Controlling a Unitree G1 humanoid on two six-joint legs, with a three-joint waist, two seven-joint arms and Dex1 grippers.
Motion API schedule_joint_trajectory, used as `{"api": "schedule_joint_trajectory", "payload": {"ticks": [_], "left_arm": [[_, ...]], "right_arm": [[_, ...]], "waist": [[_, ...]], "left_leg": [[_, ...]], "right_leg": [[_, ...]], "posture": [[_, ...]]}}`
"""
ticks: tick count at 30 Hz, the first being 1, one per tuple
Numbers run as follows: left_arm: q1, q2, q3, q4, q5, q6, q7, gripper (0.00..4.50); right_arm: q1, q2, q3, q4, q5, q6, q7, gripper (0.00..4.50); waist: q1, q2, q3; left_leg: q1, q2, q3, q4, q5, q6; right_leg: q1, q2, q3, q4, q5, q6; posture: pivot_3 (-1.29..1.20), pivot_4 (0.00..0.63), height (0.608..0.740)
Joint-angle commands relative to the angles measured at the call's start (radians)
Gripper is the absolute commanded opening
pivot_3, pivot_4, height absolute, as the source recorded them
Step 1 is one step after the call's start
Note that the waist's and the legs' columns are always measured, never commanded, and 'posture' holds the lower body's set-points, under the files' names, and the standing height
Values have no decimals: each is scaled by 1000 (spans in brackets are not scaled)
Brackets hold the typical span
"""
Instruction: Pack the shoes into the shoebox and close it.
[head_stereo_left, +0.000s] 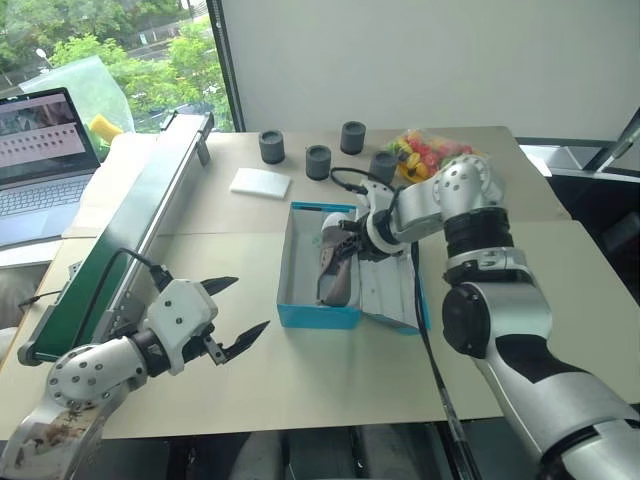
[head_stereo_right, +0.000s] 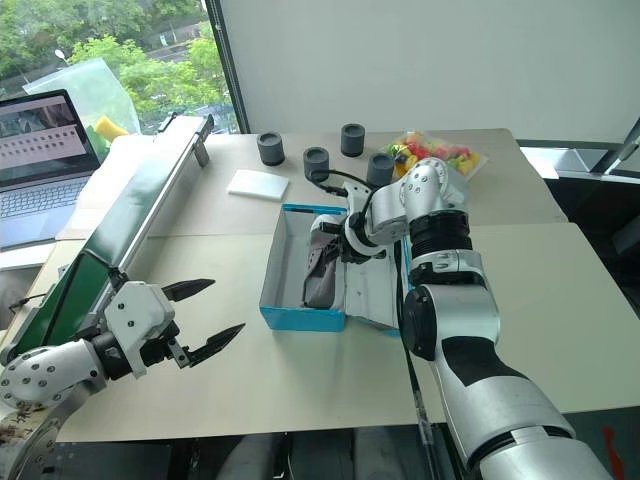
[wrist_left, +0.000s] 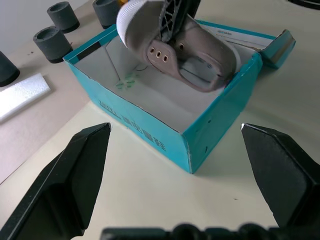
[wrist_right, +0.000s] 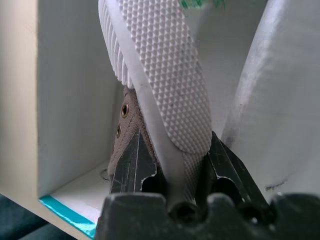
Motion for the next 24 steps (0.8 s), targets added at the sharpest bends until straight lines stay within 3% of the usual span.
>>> {"api": "schedule_joint_trajectory", "payload": {"ticks": [1,7,9,10,18,24], "left_arm": [[-9,-13,-15,-29,7,-24,14,4467],[4,-20,-19,-53,14,-18,27,4467],[7,-20,-18,-56,14,-17,29,4500],[9,-20,-16,-57,14,-17,30,4500],[11,-17,-10,-62,12,-13,36,4500],[-2,-25,-13,-45,17,-17,47,4500]], "right_arm": [[-5,11,43,32,-73,-75,72,555],[-23,32,84,143,-173,-207,156,555],[-38,39,78,163,-191,-233,177,1468],[-44,42,75,169,-198,-239,184,1607],[-92,65,66,145,-232,-252,231,4361],[-132,67,84,33,-250,-293,259,4361]], "waist": [[2,0,0],[3,0,0],[2,0,0],[2,0,0],[3,0,0],[3,0,0]], "left_leg": [[0,0,0,0,0,0],[2,0,0,0,0,0],[2,0,0,0,0,0],[2,0,0,0,0,0],[2,0,0,0,0,0],[2,0,0,0,0,0]], "right_leg": [[0,0,0,0,0,0],[1,0,0,1,0,0],[1,0,0,1,0,0],[1,0,0,1,0,0],[1,0,0,1,0,0],[0,0,0,1,0,0]], "posture": [[0,150,736],[0,150,736],[0,150,736],[0,150,736],[0,150,736],[0,150,736]]}}
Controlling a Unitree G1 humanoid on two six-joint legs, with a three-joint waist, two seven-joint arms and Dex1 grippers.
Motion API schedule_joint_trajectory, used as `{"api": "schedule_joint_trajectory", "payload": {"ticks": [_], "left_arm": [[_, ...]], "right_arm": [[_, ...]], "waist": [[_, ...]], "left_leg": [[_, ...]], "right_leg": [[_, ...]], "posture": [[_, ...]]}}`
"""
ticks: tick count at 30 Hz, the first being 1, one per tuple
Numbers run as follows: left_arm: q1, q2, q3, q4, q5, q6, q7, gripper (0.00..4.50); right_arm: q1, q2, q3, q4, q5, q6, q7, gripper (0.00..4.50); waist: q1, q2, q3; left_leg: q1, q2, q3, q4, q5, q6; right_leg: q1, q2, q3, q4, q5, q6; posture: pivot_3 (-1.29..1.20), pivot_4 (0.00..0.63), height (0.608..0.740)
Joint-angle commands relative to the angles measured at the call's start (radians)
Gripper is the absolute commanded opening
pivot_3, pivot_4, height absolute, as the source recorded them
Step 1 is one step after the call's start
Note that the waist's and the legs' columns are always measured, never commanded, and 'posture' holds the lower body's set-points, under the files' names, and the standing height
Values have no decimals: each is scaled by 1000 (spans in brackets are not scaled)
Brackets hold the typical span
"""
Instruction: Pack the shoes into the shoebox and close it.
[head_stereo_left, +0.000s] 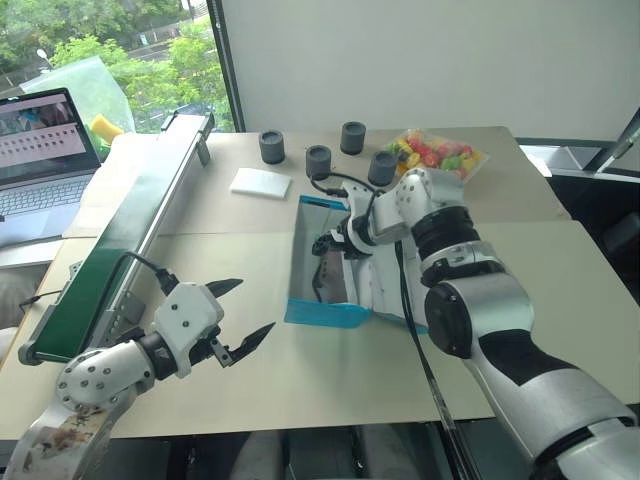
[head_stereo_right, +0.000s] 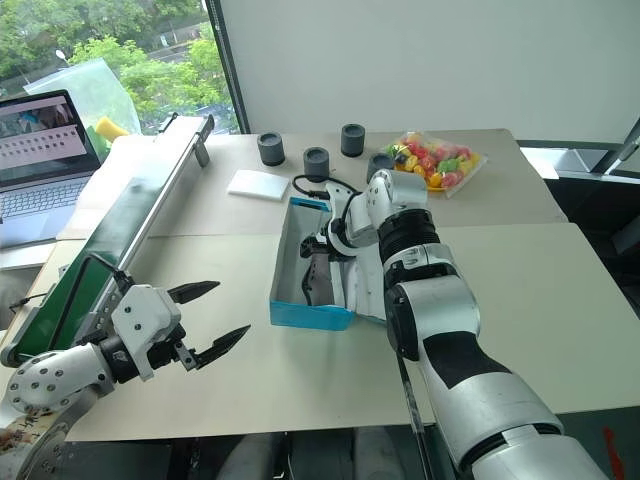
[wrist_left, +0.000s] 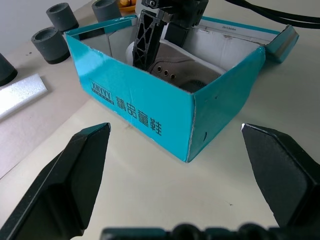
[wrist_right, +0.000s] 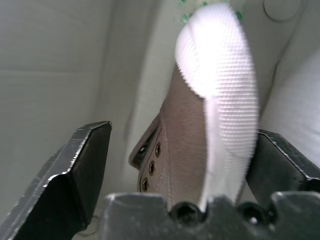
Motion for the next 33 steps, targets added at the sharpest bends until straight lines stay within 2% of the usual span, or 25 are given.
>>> {"api": "schedule_joint_trajectory", "payload": {"ticks": [1,5,8,10,13,16,19,22,26,33], "left_arm": [[-11,-10,16,-16,10,-22,19,4500],[-27,-51,14,17,54,-40,78,4500],[-76,-137,38,46,82,-27,197,4500],[-100,-188,63,66,89,-15,256,4500],[-131,-305,168,119,123,11,434,4500],[-114,-352,230,118,112,51,484,4500],[-63,-340,297,122,72,99,459,4500],[-14,-297,373,148,43,103,408,4500],[37,-242,421,203,30,79,339,4500],[52,-216,462,286,46,25,317,4500]], "right_arm": [[-58,-6,4,-127,-21,-64,17,4361],[-43,-19,16,-215,-53,-126,12,4361],[8,-40,94,-335,-97,-287,90,4361],[40,-39,112,-400,-91,-330,142,4361],[217,-59,243,-736,-30,-464,390,4361],[383,-89,304,-977,42,-509,544,4361],[537,-136,362,-1109,39,-612,652,4361],[629,-159,404,-1108,-10,-684,665,4361],[672,-153,421,-1092,-42,-705,645,4438],[720,-108,450,-1063,-85,-751,617,4438]], "waist": [[-1,0,0],[1,0,0],[4,0,0],[4,0,0],[1,-1,0],[-5,-1,0],[2,-1,0],[4,-2,-1],[4,-2,-1],[5,-3,-2]], "left_leg": [[0,0,0,0,0,0],[0,0,0,0,0,0],[0,0,0,0,0,0],[0,0,-1,0,0,0],[0,0,-1,0,0,0],[0,1,-2,0,-1,0],[0,1,-4,1,-1,0],[3,1,-4,2,0,0],[6,1,-3,2,0,-1],[5,1,-4,1,0,-1]], "right_leg": [[0,0,0,0,0,0],[0,0,0,0,0,0],[0,0,0,0,0,0],[0,0,0,0,0,0],[0,0,0,0,0,1],[-1,0,0,1,0,1],[-1,-2,0,2,0,1],[2,-2,0,2,0,1],[3,-1,0,3,0,0],[2,-2,0,3,0,0]], "posture": [[0,150,736],[0,150,736],[0,150,736],[0,150,736],[0,150,736],[0,150,736],[0,150,736],[0,150,736],[0,150,736],[0,150,736]]}}
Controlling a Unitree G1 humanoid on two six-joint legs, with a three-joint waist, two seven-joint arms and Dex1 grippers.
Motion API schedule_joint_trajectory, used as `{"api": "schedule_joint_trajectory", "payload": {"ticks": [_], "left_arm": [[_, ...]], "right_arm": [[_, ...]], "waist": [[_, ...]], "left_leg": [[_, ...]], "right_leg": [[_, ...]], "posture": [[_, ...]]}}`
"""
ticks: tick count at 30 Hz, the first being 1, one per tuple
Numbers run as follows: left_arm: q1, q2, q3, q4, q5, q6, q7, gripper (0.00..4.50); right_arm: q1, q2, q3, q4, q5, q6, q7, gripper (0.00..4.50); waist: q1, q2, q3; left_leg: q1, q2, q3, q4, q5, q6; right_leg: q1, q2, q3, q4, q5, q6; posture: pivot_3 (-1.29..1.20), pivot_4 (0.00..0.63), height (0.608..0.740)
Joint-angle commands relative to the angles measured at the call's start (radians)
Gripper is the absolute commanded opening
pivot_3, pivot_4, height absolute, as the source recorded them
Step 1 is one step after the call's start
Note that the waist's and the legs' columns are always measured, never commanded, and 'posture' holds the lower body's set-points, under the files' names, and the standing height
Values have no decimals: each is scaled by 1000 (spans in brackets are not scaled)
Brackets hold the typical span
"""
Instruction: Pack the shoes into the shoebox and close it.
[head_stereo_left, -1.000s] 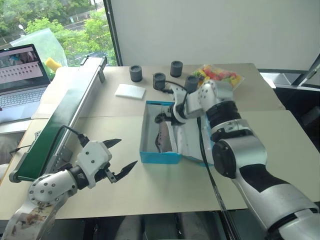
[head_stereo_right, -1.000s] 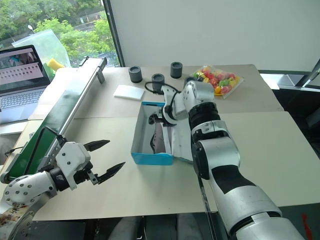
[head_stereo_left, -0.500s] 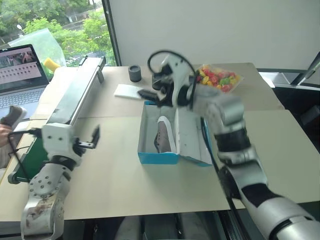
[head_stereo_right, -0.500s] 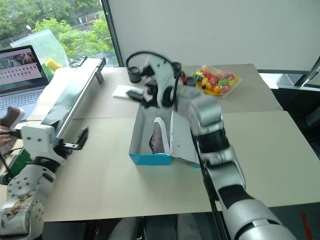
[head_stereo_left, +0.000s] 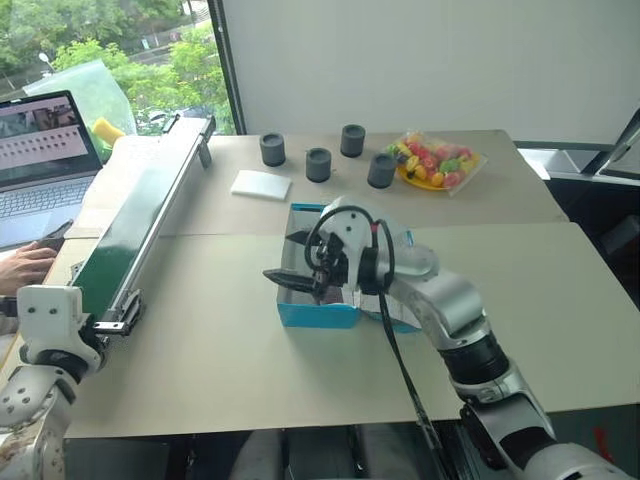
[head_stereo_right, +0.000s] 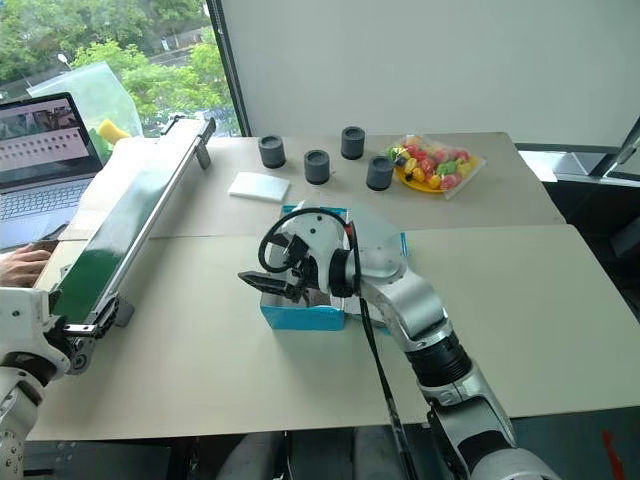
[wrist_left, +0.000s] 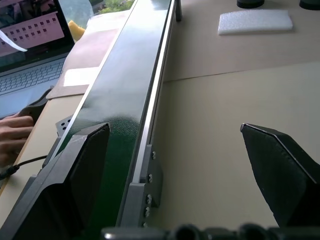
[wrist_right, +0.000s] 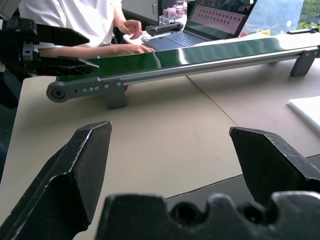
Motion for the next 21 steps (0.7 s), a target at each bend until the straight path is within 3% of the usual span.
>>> {"api": "schedule_joint_trajectory", "payload": {"ticks": [1,21], "left_arm": [[4,17,26,21,18,-46,-2,4500],[-44,-5,-16,33,51,-50,55,4500]], "right_arm": [[9,33,-4,-9,-7,-42,-15,4438],[36,112,42,18,-78,-25,-84,4438]], "waist": [[0,0,0],[0,0,0]], "left_leg": [[0,0,0,0,0,0],[1,0,-3,0,0,0]], "right_leg": [[0,0,0,0,0,0],[0,0,0,0,0,0]], "posture": [[0,150,736],[0,150,736]]}}
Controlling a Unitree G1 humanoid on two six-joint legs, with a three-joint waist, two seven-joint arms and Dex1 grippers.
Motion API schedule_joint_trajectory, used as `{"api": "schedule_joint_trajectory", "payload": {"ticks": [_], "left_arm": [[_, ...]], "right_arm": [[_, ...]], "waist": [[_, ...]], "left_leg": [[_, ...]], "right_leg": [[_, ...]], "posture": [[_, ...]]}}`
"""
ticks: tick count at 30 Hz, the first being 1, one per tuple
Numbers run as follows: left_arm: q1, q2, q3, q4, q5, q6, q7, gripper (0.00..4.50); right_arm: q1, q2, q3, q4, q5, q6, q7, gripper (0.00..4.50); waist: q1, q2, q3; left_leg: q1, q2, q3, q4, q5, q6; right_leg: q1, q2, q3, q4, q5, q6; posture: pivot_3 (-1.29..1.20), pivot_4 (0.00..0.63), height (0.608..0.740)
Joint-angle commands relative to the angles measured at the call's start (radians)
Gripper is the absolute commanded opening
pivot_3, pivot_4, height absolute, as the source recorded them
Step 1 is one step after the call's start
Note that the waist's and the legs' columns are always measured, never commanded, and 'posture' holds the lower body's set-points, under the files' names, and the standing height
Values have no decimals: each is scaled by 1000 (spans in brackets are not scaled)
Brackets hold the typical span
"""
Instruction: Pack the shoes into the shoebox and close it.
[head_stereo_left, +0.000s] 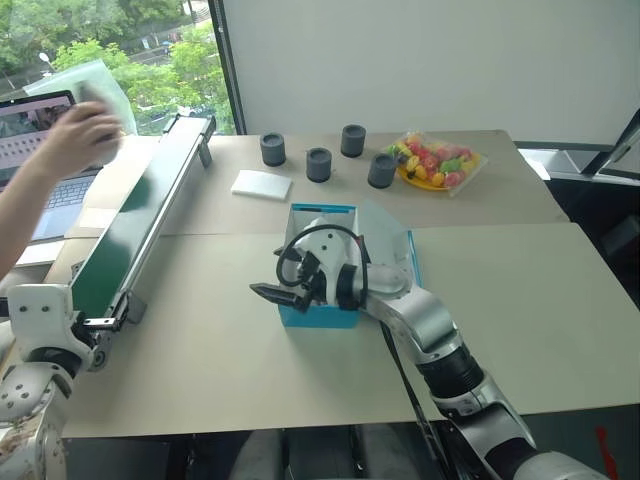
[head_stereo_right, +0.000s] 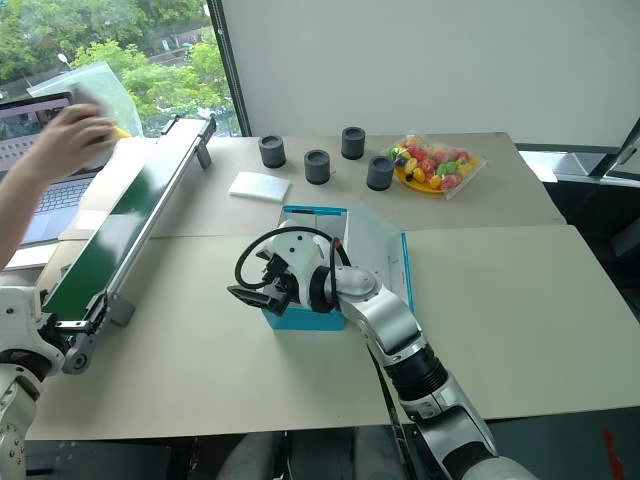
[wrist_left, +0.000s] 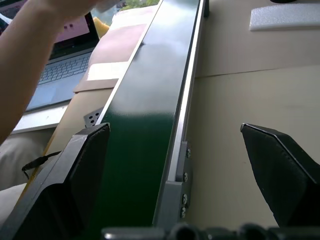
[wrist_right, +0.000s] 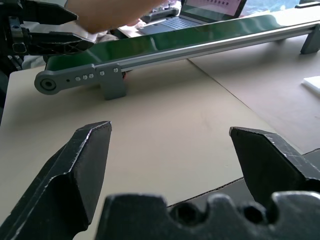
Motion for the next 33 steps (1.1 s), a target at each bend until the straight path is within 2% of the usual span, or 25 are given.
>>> {"api": "schedule_joint_trajectory", "payload": {"ticks": [1,24,33], "left_arm": [[-7,2,4,-18,12,-27,13,4500],[28,13,39,-6,9,-35,5,4500],[40,16,37,9,-14,40,6,4500]], "right_arm": [[0,12,-7,-19,-3,-7,-8,4438],[-11,20,-9,-3,-7,11,-20,4438],[-17,24,-13,-4,-1,21,-18,4438]], "waist": [[0,0,0],[0,0,0],[-1,0,0]], "left_leg": [[0,0,0,0,0,0],[0,0,0,0,0,0],[0,0,0,0,0,0]], "right_leg": [[0,0,0,0,0,0],[0,0,0,0,0,0],[0,0,0,0,0,0]], "posture": [[0,150,736],[0,150,736],[0,150,736]]}}
